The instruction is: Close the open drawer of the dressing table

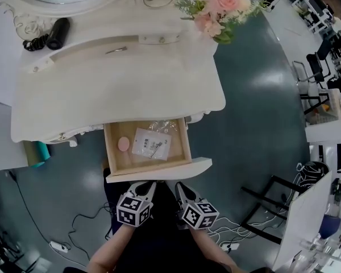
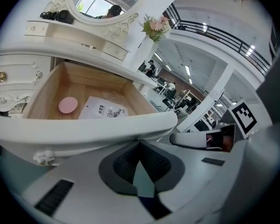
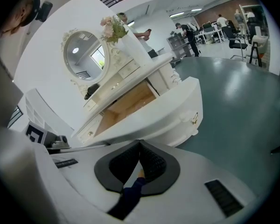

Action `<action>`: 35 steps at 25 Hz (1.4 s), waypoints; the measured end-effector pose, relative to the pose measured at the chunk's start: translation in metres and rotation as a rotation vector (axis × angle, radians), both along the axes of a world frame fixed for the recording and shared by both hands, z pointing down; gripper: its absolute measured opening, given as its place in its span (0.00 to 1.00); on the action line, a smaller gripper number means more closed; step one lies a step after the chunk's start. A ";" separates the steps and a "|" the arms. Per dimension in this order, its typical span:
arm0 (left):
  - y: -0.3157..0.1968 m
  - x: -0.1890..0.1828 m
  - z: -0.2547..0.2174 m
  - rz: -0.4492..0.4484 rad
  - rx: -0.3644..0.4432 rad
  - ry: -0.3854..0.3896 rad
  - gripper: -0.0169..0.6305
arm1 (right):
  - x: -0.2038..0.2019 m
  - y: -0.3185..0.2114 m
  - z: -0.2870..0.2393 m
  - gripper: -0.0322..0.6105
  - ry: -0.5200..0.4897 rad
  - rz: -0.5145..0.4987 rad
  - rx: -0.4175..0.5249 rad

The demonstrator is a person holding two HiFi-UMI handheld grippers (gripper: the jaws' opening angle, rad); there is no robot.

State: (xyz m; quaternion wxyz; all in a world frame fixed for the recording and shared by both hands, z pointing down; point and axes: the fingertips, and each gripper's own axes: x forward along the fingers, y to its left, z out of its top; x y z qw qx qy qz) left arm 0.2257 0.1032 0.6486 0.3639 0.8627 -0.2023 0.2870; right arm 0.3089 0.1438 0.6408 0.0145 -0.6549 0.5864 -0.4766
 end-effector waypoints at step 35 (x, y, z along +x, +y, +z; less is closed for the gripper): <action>-0.037 0.010 0.002 -0.018 0.039 0.044 0.02 | 0.031 -0.040 -0.004 0.08 0.089 -0.004 0.044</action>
